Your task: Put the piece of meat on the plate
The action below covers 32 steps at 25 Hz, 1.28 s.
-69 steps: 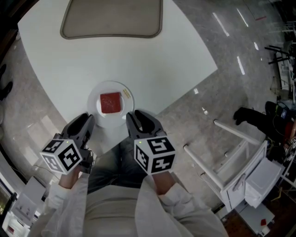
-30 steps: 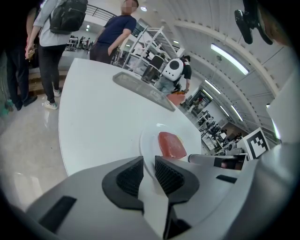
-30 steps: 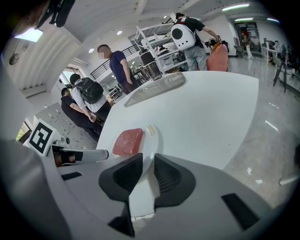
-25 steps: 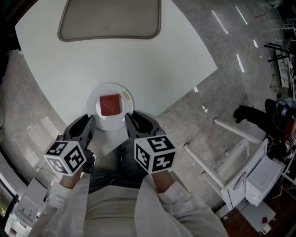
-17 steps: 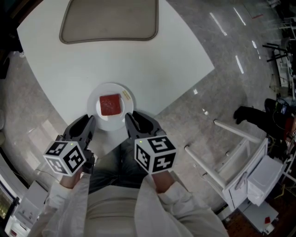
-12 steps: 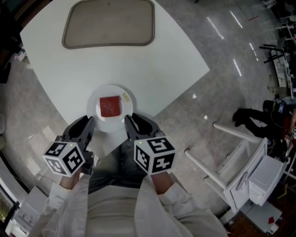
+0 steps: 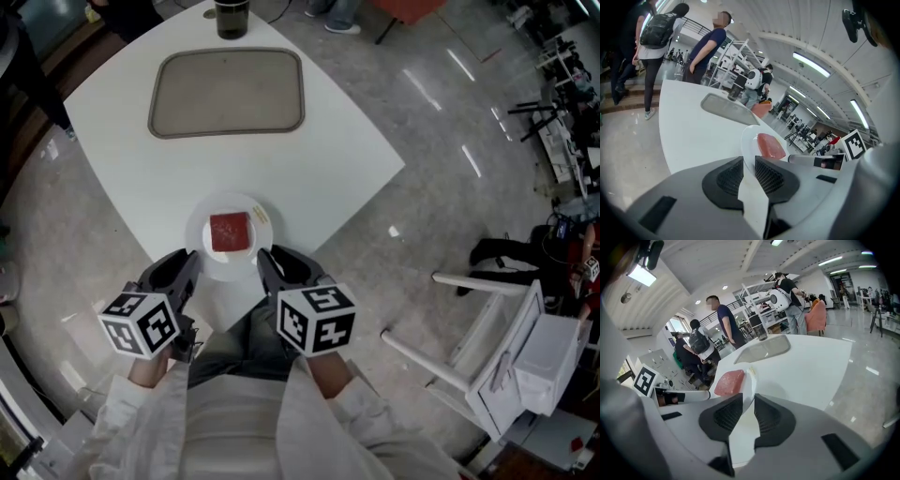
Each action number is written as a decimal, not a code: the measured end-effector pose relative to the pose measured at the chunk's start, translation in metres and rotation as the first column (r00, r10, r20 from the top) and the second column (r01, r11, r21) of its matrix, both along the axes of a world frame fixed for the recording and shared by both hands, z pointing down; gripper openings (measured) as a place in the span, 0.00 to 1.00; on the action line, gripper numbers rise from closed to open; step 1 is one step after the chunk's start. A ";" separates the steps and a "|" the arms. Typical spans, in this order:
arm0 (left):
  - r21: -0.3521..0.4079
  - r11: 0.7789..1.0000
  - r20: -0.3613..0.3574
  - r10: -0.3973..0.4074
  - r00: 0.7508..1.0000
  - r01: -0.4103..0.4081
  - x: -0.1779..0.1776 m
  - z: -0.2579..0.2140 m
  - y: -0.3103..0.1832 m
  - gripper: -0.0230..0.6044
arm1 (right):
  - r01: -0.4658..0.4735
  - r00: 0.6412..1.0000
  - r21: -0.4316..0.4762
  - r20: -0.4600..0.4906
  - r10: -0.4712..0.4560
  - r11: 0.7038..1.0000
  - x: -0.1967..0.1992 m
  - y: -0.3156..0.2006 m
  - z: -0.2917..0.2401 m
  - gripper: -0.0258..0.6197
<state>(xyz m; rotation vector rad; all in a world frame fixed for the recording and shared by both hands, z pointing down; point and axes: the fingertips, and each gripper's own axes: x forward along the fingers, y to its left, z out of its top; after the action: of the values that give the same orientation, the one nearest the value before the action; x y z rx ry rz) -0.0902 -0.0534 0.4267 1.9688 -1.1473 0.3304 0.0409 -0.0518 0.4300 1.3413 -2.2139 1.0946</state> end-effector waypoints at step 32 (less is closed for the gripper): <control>0.046 0.998 0.010 -0.037 0.999 0.037 0.004 -0.018 -0.085 0.17 | 0.090 0.996 0.037 -0.001 -0.090 0.995 0.003 -0.096 -0.016 0.17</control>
<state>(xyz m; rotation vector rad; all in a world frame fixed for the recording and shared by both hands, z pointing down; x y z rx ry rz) -0.0864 -0.1388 0.4089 1.9856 -1.2066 0.2982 0.0442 -0.1476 0.4142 1.2427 -2.2818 1.0264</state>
